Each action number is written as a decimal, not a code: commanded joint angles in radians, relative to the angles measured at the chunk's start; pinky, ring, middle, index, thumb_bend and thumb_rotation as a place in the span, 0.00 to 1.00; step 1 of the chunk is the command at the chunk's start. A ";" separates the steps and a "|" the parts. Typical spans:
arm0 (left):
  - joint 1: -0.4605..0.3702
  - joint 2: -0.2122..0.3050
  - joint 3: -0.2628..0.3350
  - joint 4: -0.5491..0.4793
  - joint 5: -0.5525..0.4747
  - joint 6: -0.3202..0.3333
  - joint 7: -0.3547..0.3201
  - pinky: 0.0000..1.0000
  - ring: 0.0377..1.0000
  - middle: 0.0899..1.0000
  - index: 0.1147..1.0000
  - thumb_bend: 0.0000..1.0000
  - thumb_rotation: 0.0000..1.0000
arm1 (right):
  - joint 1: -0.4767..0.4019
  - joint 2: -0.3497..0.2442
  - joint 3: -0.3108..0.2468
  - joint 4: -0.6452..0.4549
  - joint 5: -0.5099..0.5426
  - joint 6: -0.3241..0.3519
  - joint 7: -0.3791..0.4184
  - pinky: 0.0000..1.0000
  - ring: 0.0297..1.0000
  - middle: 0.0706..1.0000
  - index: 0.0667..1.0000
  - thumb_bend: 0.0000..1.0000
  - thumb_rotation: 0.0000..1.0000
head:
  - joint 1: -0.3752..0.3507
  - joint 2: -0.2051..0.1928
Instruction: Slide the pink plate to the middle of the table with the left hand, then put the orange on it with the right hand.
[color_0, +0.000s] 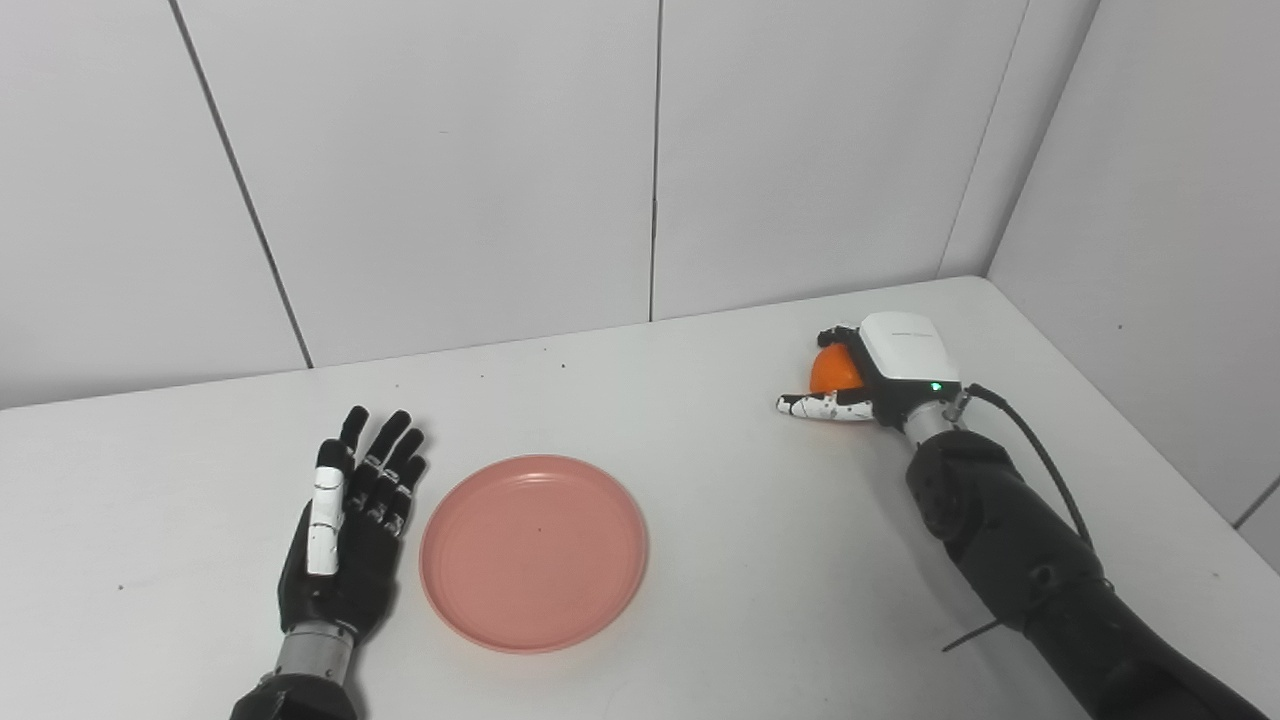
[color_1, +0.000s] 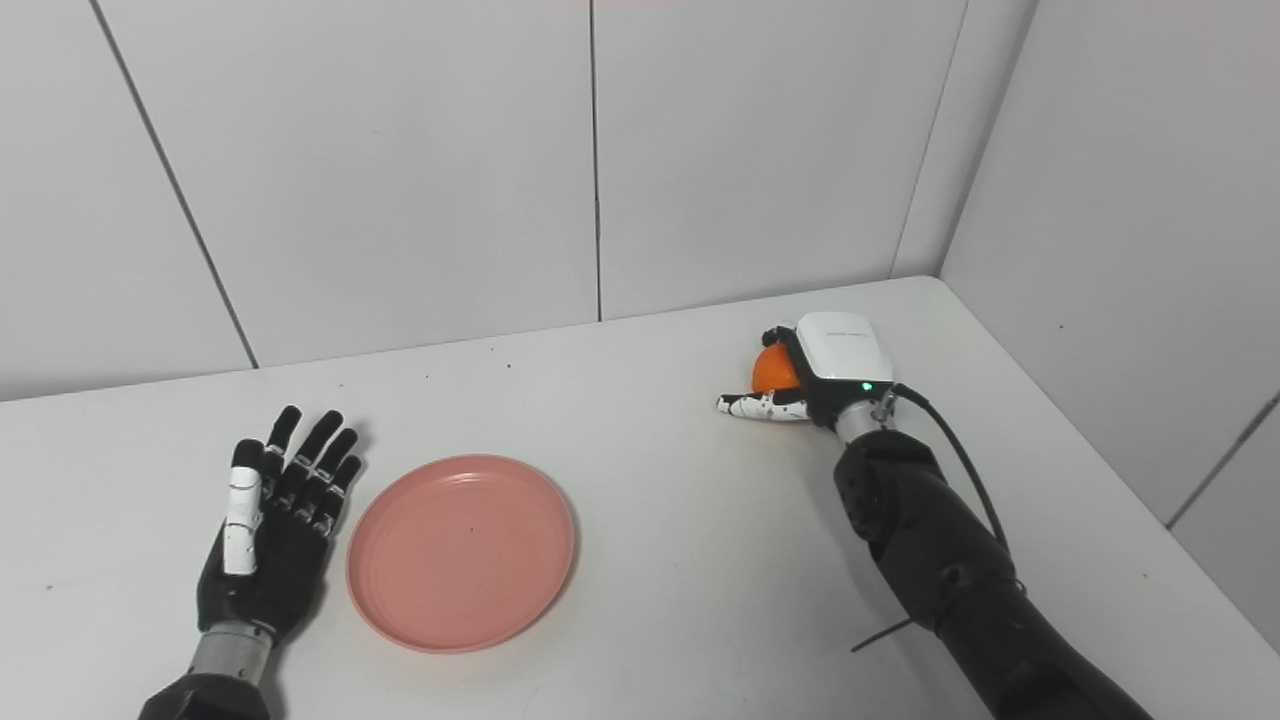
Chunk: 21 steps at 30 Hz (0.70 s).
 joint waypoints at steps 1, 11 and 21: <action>0.041 -0.001 0.001 0.025 0.004 0.032 0.005 1.00 0.92 0.87 0.99 0.78 0.61 | -0.031 -0.019 -0.009 0.007 0.023 -0.044 -0.046 0.47 0.55 0.63 0.66 0.80 0.59 | 0.000 0.000; 0.035 0.005 -0.002 0.026 0.011 0.036 0.004 1.00 0.91 0.86 0.98 0.79 0.61 | -0.053 -0.018 0.036 0.126 0.024 -0.179 -0.276 0.33 0.37 0.41 0.47 0.53 0.06 | 0.002 0.003; 0.033 0.011 -0.007 0.028 0.002 0.040 -0.014 1.00 0.91 0.86 0.98 0.79 0.60 | -0.068 -0.027 0.057 0.145 0.031 -0.204 -0.321 0.33 0.37 0.41 0.48 0.53 0.01 | 0.004 0.005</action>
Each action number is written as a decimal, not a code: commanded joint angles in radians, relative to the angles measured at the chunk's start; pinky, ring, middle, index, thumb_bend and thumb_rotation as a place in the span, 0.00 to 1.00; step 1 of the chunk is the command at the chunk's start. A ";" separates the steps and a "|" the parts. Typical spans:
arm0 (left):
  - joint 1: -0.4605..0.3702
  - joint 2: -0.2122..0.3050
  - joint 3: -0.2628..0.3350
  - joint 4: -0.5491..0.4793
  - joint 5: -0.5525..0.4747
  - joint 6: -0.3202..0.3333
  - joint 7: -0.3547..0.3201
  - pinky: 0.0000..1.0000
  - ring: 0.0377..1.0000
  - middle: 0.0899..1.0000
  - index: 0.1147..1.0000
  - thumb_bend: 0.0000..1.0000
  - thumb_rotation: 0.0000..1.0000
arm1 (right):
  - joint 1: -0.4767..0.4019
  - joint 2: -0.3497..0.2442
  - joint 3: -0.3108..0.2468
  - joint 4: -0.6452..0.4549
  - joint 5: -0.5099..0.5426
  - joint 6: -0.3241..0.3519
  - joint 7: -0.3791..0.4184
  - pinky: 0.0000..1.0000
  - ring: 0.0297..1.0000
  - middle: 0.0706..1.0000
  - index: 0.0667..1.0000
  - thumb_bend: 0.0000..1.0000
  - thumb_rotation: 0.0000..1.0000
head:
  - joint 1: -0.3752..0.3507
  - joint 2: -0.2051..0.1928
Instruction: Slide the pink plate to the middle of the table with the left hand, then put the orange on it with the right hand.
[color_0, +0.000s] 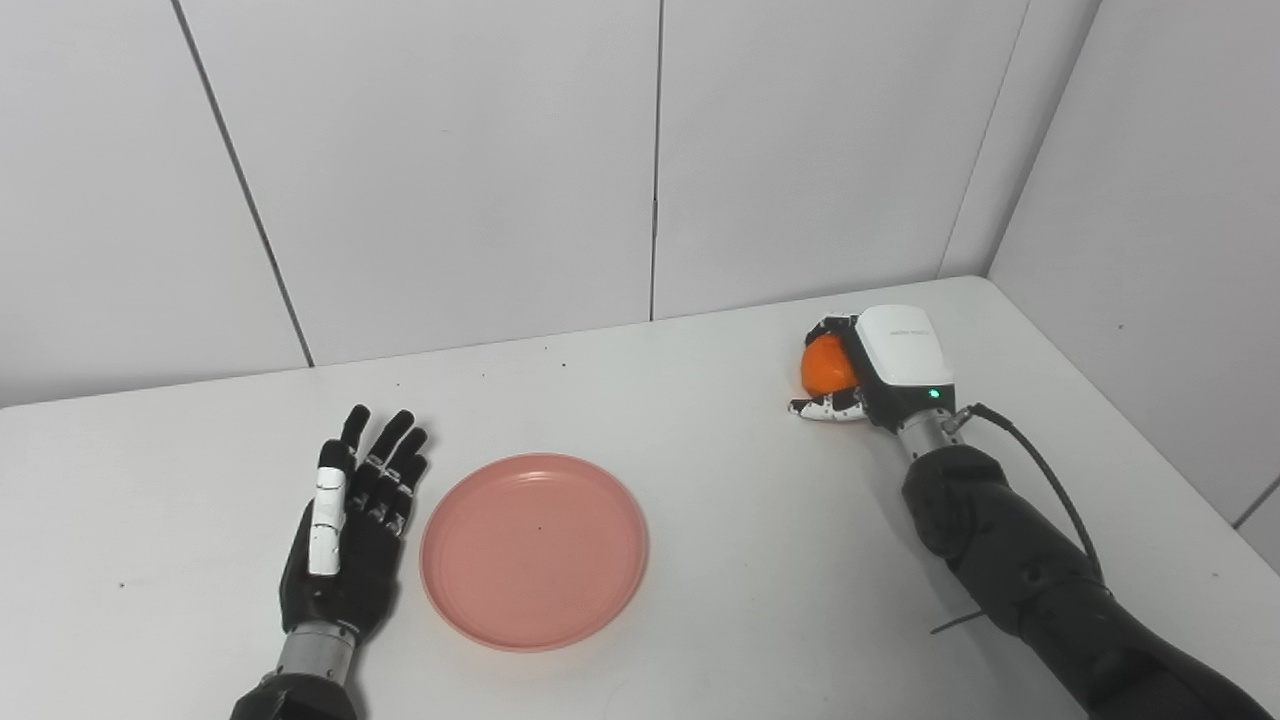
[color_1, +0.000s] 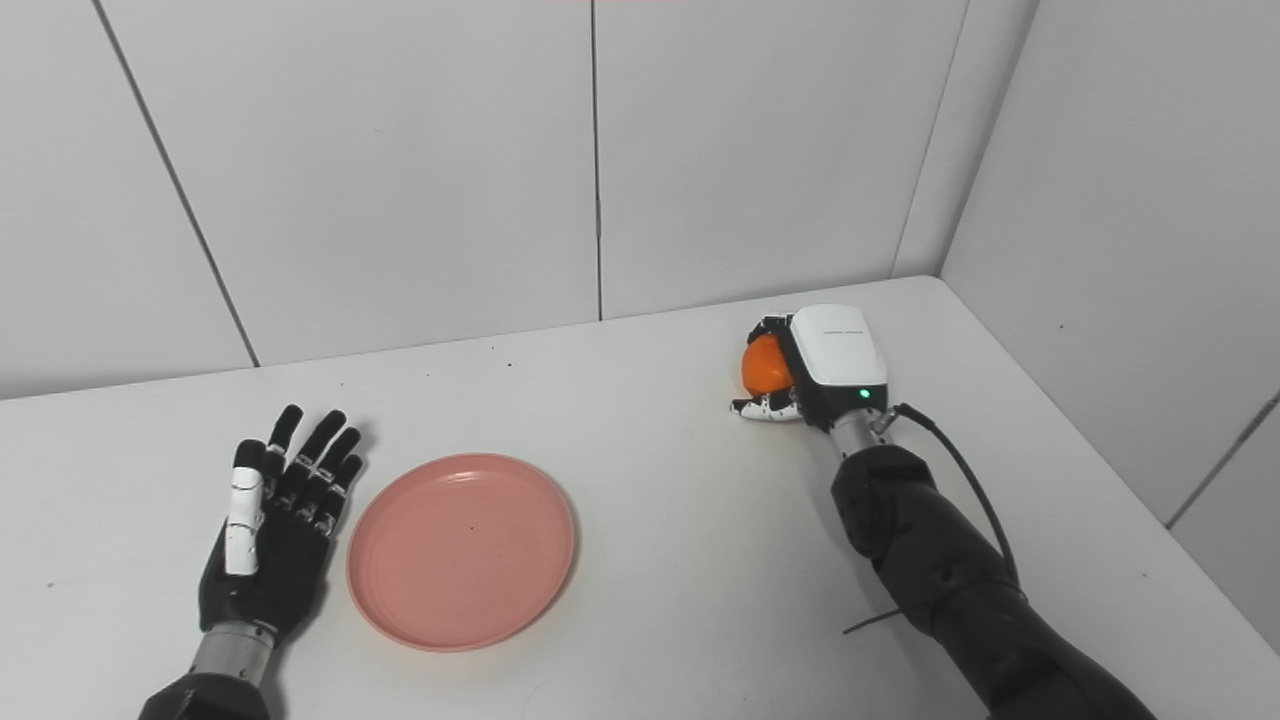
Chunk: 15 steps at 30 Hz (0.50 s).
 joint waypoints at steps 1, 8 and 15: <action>0.033 0.006 -0.002 0.027 0.005 0.025 -0.006 1.00 0.90 0.86 0.97 0.79 0.60 | -0.039 -0.026 -0.004 -0.008 0.003 -0.010 -0.014 0.32 0.37 0.41 0.48 0.53 0.01 | 0.001 0.001; 0.034 0.010 -0.005 0.027 0.009 0.020 -0.010 1.00 0.90 0.85 0.96 0.78 0.61 | -0.033 -0.035 -0.003 -0.040 0.012 -0.027 -0.010 0.33 0.38 0.42 0.48 0.53 0.01 | 0.004 0.003; 0.037 0.003 -0.009 0.023 0.030 0.011 0.009 1.00 0.91 0.86 1.00 0.78 0.61 | -0.029 -0.048 -0.014 -0.123 0.013 -0.038 0.003 0.32 0.37 0.40 0.49 0.52 0.01 | 0.025 0.007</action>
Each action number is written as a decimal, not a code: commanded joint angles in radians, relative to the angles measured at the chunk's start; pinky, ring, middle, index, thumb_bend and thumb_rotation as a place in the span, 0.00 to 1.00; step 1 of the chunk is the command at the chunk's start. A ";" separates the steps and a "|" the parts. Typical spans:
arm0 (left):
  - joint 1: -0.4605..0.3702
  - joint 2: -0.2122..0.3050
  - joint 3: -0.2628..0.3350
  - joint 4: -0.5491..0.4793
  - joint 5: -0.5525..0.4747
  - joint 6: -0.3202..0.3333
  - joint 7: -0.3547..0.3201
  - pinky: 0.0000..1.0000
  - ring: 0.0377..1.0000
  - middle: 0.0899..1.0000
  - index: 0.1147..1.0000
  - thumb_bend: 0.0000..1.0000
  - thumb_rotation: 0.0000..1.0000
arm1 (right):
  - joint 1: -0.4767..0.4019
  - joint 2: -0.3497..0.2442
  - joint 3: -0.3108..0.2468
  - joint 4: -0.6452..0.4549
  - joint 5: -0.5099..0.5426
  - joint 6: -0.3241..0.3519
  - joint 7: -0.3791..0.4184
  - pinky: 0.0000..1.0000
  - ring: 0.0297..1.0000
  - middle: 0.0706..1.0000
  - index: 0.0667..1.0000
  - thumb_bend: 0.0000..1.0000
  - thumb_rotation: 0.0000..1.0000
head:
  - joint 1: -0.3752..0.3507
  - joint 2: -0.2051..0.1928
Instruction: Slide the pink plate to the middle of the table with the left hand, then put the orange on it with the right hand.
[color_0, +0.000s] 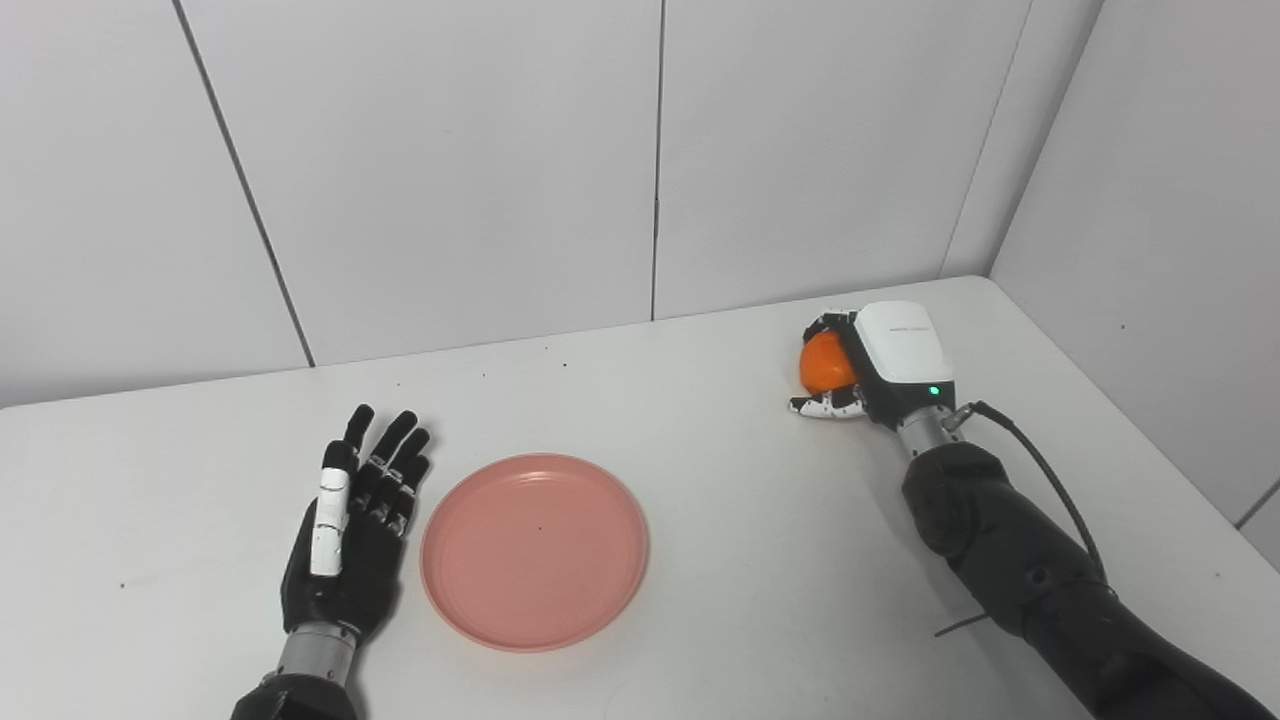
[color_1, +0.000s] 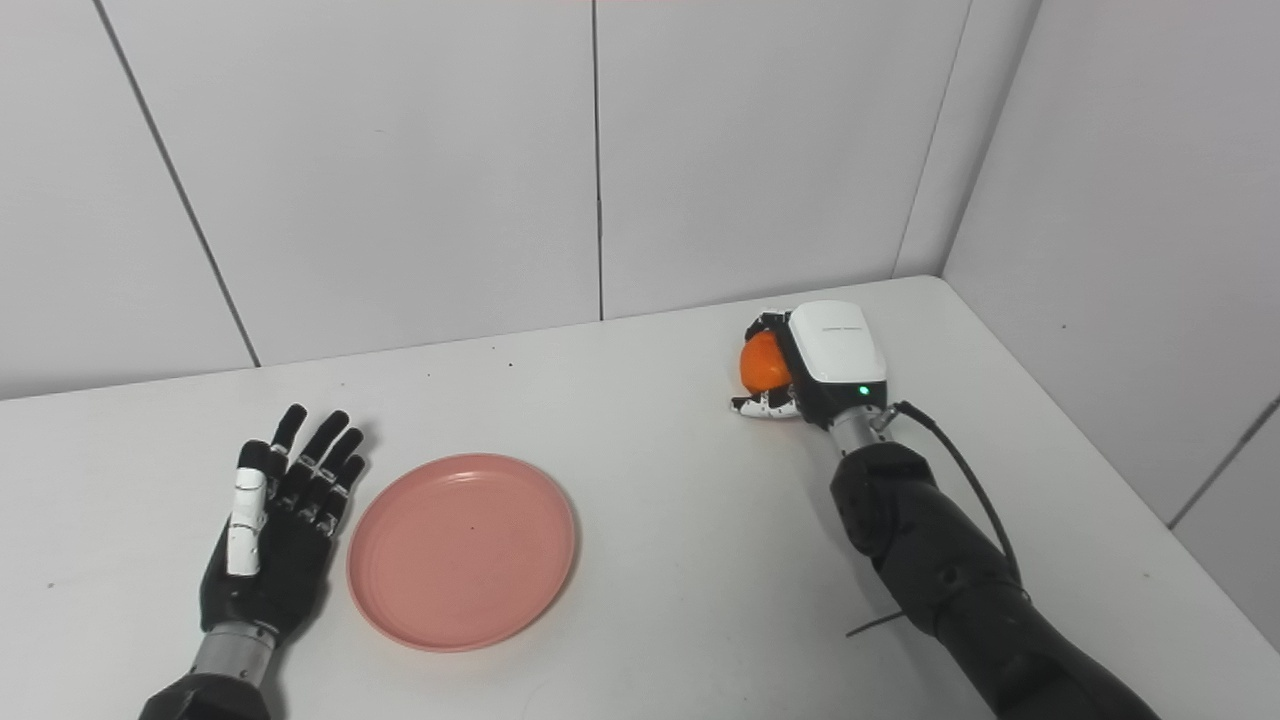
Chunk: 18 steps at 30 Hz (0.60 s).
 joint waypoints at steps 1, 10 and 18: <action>0.036 0.001 -0.011 0.028 0.042 -0.008 0.011 0.98 0.90 0.85 1.00 0.78 0.62 | -0.041 -0.041 -0.019 -0.054 0.005 -0.045 -0.021 0.31 0.36 0.40 0.50 0.52 0.01 | 0.010 0.004; 0.032 -0.009 -0.010 0.031 0.080 -0.050 0.018 0.97 0.89 0.84 1.00 0.76 0.61 | -0.041 -0.048 -0.039 -0.228 0.005 -0.075 -0.006 0.26 0.31 0.41 0.48 0.52 0.01 | 0.085 0.019; 0.042 -0.045 -0.028 0.051 0.109 -0.077 0.020 0.97 0.88 0.82 1.00 0.79 0.58 | -0.022 -0.028 -0.068 -0.449 0.032 -0.096 0.057 0.24 0.28 0.44 0.46 0.53 0.01 | 0.226 0.010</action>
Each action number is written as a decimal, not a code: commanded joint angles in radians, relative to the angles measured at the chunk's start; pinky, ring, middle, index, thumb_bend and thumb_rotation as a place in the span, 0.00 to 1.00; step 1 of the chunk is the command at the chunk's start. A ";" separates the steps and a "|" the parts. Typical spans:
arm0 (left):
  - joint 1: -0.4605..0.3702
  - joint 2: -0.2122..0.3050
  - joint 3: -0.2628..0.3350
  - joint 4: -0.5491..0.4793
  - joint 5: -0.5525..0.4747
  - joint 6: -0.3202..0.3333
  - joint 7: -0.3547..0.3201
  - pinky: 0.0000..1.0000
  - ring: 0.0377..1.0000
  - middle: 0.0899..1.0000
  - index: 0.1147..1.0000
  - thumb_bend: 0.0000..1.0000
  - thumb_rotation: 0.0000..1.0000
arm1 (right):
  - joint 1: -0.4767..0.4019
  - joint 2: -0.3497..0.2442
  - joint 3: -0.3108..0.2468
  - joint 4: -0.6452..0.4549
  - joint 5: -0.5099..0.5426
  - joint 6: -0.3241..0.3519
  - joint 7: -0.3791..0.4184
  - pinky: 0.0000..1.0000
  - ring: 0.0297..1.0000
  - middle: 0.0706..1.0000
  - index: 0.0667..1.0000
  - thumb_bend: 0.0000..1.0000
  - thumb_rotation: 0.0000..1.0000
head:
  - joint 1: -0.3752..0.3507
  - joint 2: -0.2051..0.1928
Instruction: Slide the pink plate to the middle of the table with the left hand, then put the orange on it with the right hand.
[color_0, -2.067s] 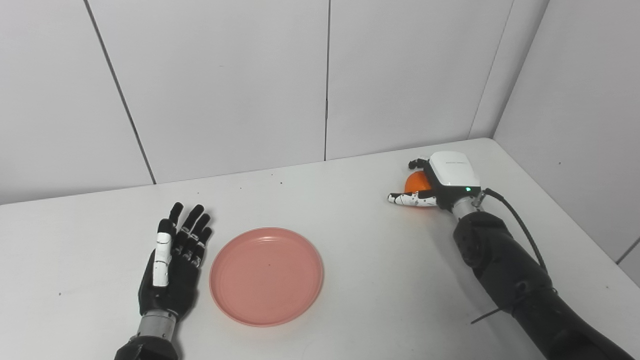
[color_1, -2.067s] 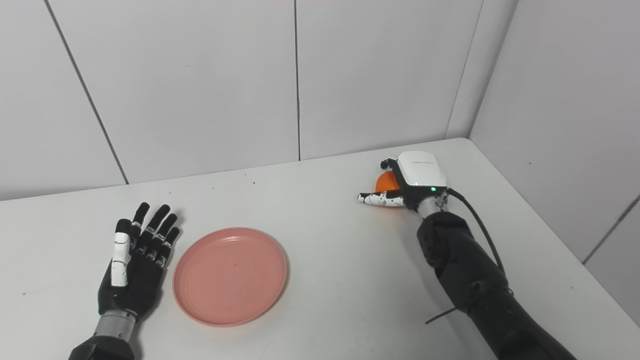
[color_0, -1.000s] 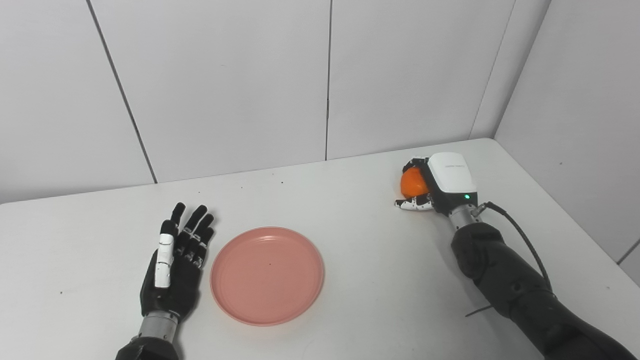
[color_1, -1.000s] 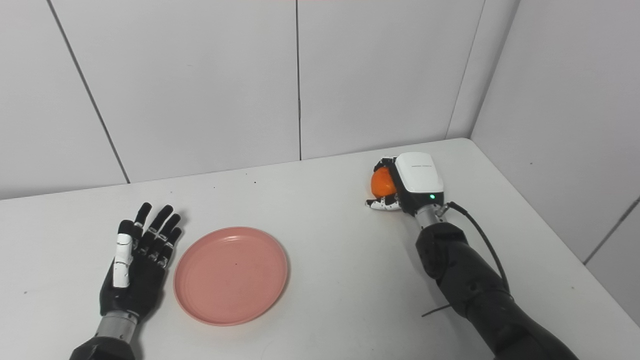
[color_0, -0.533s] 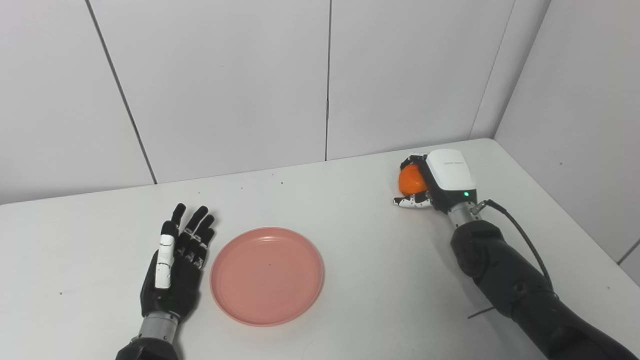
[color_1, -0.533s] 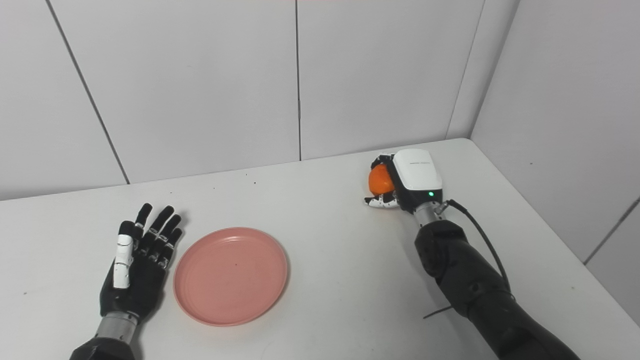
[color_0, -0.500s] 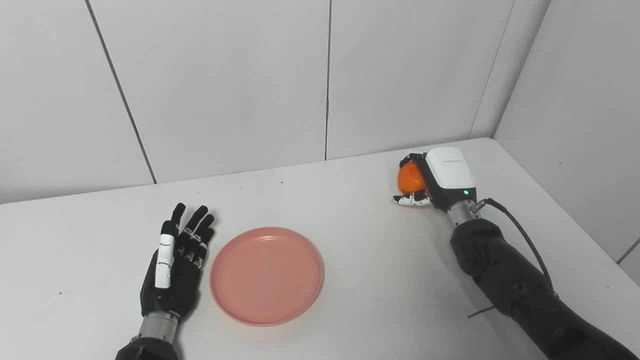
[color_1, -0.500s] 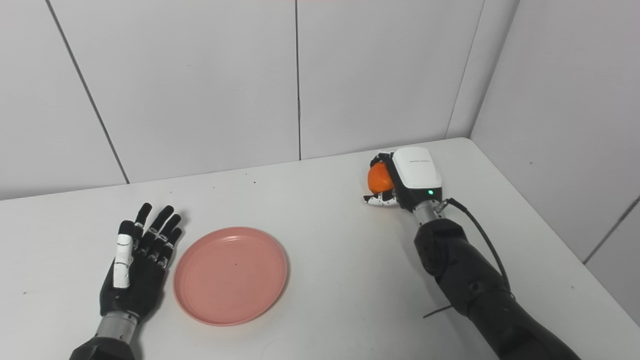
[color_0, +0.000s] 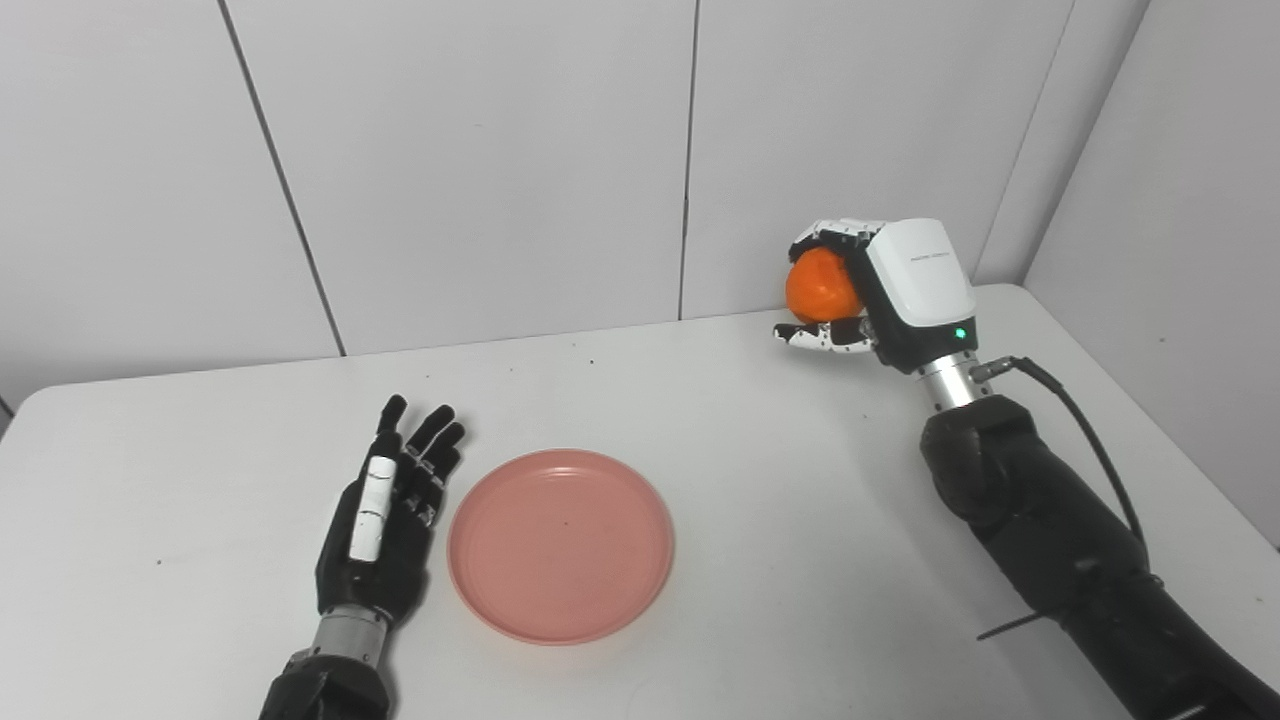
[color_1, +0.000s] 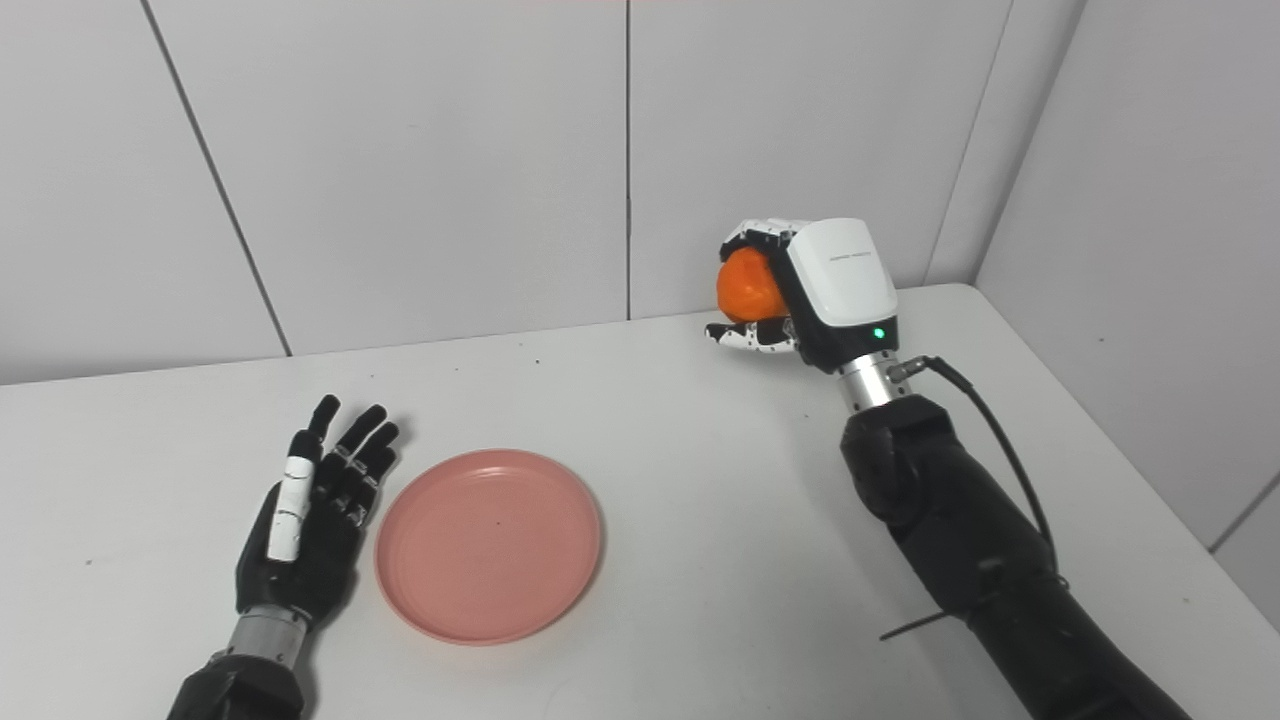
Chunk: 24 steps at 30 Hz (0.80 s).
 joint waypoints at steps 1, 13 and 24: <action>0.039 -0.027 -0.013 0.052 0.017 -0.015 0.005 0.95 0.87 0.82 1.00 0.79 0.57 | -0.024 -0.003 -0.029 -0.079 0.023 -0.032 0.020 0.24 0.28 0.44 0.46 0.53 0.01 | 0.038 -0.005; 0.028 -0.078 -0.017 0.113 0.042 -0.058 0.036 0.90 0.83 0.78 0.95 0.83 0.54 | 0.031 0.065 -0.044 -0.223 0.058 -0.162 0.065 0.25 0.29 0.44 0.46 0.53 0.01 | 0.225 -0.038; 0.030 -0.078 -0.024 0.127 0.074 -0.074 0.051 0.82 0.81 0.76 0.94 0.87 0.55 | 0.084 0.159 -0.023 -0.320 0.035 -0.178 0.138 0.24 0.29 0.44 0.46 0.53 0.01 | 0.237 -0.046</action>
